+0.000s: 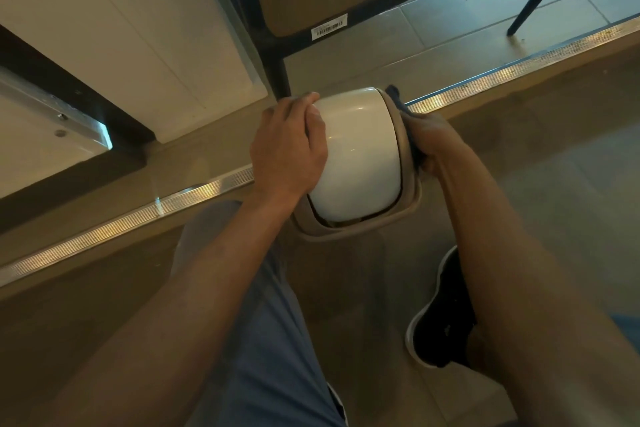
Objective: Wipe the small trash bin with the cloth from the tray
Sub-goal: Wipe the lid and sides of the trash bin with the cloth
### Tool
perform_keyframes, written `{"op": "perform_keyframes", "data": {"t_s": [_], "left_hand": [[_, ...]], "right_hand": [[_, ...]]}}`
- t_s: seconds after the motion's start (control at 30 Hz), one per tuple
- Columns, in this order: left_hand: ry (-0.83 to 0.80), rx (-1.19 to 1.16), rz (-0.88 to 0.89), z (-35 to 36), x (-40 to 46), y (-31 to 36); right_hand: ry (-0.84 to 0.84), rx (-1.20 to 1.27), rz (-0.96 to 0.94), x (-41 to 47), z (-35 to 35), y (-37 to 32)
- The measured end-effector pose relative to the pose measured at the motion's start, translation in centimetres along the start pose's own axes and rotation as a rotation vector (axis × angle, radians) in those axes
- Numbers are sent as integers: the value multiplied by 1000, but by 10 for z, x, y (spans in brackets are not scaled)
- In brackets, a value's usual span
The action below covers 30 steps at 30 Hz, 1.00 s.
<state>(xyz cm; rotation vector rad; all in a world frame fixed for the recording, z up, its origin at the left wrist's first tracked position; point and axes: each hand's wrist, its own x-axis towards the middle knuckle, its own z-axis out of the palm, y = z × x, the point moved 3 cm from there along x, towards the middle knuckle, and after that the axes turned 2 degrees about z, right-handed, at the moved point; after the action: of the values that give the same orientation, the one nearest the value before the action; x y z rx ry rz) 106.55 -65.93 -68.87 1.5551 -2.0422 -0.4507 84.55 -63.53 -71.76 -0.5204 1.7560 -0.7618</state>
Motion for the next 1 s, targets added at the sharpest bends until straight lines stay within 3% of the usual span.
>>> {"op": "perform_keyframes", "data": {"t_s": [0.33,0.6,0.83,1.0], "left_hand": [[21,-2,-21,0,0,1],[9,17,-1,1,0,-2],[30,6,-26,2,0,0],[36,25,-8,1,-1,1]], "right_hand": [[-27,167,20,-31,-13,62],[-4,13,15,0,-2,6],[-63,193,54,-27,-16,51],[28,140,34,-29,-15,57]]}}
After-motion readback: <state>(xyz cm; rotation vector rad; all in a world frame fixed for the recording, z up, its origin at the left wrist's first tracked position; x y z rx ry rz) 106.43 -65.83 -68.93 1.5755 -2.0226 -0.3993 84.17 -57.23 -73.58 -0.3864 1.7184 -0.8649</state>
